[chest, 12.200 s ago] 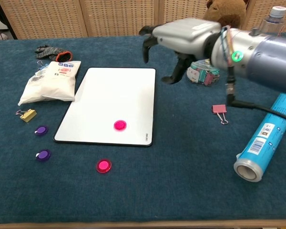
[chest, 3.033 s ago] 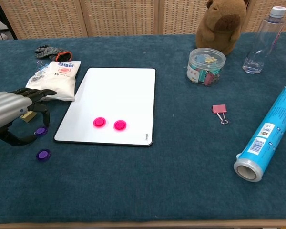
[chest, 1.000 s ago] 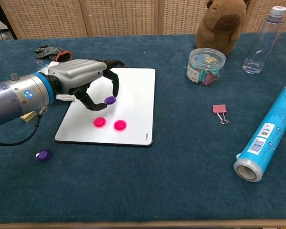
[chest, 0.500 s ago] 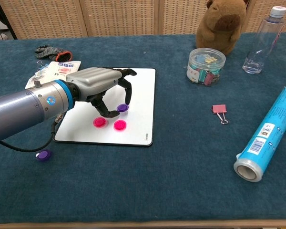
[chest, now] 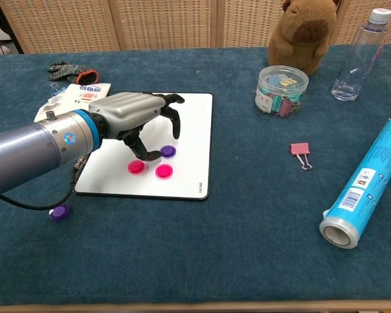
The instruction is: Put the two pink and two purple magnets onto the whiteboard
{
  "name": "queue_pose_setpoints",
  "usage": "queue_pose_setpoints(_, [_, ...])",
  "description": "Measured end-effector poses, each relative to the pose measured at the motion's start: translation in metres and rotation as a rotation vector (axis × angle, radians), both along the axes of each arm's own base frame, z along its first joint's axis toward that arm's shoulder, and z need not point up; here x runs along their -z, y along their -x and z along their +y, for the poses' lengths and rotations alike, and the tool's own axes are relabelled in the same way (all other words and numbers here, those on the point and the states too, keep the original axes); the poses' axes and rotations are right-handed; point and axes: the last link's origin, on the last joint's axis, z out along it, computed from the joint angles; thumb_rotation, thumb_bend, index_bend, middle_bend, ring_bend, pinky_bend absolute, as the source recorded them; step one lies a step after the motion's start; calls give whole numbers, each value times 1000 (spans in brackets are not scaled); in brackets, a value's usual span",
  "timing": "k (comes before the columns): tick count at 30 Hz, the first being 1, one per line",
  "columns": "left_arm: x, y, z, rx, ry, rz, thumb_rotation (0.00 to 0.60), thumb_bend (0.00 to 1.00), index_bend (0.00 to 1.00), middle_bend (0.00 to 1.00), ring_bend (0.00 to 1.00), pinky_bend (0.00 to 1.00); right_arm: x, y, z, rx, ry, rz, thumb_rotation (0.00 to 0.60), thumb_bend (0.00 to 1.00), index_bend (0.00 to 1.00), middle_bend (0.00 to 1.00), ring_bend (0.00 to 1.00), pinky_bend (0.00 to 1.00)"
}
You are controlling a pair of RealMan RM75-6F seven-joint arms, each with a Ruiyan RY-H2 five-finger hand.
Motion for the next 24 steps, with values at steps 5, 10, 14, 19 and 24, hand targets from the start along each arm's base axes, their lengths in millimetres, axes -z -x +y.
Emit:
queue_pose_setpoints(5, [-8, 0, -1, 4, -12, -13, 600, 340, 380, 0, 0, 0, 0, 0, 1, -2, -2, 0, 600, 0, 113, 0, 0, 0])
queue_pose_setpoints(10, [-28, 10, -6, 21, -34, -21, 600, 339, 383, 0, 0, 0, 1, -1, 1, -3, -5, -1, 600, 0, 113, 0, 0, 0])
queue_pose_setpoints(14, [-45, 26, -19, 54, -39, -10, 600, 339, 383, 0, 0, 0, 3, -2, 1, -7, -12, 2, 600, 0, 113, 0, 0, 0])
queue_pose_setpoints(19, [-63, 53, -43, 104, -20, 20, 600, 335, 382, 0, 0, 0, 6, -4, 1, -11, -21, 7, 600, 0, 113, 0, 0, 0])
queue_pose_setpoints(24, [-79, 76, -67, 149, 15, 31, 600, 335, 372, 0, 0, 0, 9, -5, 2, -14, -28, 10, 600, 0, 113, 0, 0, 0])
